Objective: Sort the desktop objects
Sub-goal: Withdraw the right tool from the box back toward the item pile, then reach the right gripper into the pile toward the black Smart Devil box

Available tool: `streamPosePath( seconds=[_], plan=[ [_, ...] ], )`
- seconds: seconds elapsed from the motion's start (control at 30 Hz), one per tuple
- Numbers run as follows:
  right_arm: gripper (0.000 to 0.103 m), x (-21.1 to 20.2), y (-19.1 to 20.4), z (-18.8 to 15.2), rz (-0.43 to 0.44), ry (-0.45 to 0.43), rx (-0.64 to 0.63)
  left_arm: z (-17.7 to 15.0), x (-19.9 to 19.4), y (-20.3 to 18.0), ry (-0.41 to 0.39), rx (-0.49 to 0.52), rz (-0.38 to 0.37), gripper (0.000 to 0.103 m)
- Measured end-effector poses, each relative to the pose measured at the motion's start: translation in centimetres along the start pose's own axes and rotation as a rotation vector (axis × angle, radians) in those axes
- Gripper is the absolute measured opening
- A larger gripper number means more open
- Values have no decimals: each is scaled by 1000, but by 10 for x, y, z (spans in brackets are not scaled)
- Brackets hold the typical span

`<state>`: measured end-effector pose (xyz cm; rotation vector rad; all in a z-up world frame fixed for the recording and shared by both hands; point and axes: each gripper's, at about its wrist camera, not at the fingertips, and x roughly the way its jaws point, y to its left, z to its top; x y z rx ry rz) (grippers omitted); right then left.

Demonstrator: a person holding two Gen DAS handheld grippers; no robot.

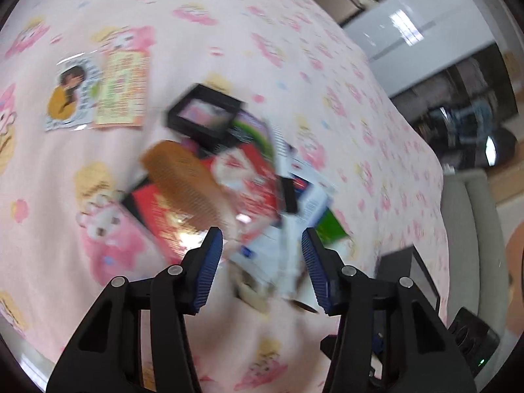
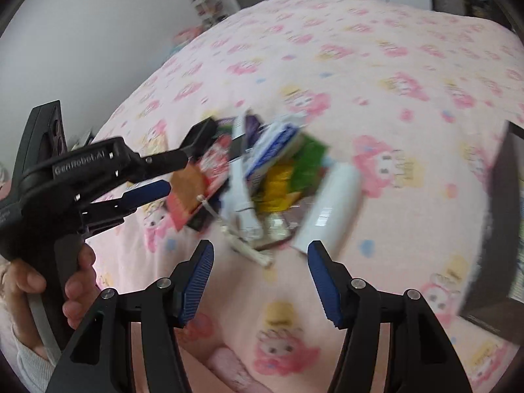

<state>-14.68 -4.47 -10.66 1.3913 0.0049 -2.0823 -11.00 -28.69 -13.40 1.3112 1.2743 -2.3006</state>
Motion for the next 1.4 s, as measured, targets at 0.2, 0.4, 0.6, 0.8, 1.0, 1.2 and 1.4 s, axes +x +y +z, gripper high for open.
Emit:
streamPosePath(
  seconds=[0.2,0.4,0.6,0.8,1.0,1.2,1.4],
  plan=[
    [57,59,37,5,90,139,-67,18,28,79,59,-279,-38,51],
    [57,88,41,15,67,151,-44,32,35,101,-5,-301,-43,51],
    [55,104,50,19,64,154,-65,27,53,89,68,-243,-42,52],
    [41,88,50,25,97,90,-62,15,58,75,139,-223,-85,57],
    [29,42,48,30,152,7,-92,0,70,31,288,-111,-244,59],
    [29,33,43,38,-47,-59,-112,1,67,26,253,-124,-216,59],
    [29,40,9,51,-179,-88,-10,7,84,35,257,-126,-148,60]
  ],
)
